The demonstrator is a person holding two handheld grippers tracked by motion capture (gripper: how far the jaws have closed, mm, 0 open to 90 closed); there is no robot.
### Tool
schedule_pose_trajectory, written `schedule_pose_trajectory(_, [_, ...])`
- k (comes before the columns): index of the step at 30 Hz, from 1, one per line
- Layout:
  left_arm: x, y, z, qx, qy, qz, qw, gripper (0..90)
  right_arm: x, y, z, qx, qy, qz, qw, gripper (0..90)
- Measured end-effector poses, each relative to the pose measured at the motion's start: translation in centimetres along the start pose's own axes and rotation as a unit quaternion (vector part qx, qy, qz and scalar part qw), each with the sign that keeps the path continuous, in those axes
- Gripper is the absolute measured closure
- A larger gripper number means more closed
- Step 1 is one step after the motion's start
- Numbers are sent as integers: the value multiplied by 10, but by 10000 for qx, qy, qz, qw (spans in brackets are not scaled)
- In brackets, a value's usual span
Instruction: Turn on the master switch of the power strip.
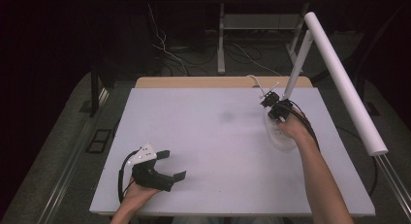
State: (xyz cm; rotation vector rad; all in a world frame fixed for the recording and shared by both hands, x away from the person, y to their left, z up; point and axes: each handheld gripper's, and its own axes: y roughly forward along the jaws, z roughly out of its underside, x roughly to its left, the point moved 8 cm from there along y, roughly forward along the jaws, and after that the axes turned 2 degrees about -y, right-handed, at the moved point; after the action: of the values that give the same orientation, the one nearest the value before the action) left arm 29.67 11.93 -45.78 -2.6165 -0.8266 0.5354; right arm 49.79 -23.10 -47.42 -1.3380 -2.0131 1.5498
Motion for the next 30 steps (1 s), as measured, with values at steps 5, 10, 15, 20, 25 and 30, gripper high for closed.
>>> schedule_pose_trajectory(5, [0, 0, 0, 19, -8, -9, 10000, 0, -2, 1, 0, -33, 166, -116, 9998, 900])
schedule_pose_trajectory(10, [0, 1, 1, 36, 4, -6, 10000, 0, -2, 1, 0, -26, 184, -110, 9998, 900])
schedule_pose_trajectory(15, [0, 1, 1, 27, 2, -3, 10000, 0, -2, 2, 1, -39, 212, -78, 9997, 900])
schedule_pose_trajectory(20, [0, 0, 1, 28, 4, 4, 10000, 0, -1, 2, 1, -60, 174, 20, 9998, 900])
schedule_pose_trajectory(25, [1, 0, 0, 13, -12, -7, 10000, 0, -2, 2, 1, -30, 182, -49, 9998, 900])
schedule_pose_trajectory(30, [2, 0, 0, 15, -26, -1, 10000, 0, -2, 0, -1, -73, 42, 119, 9999, 900])
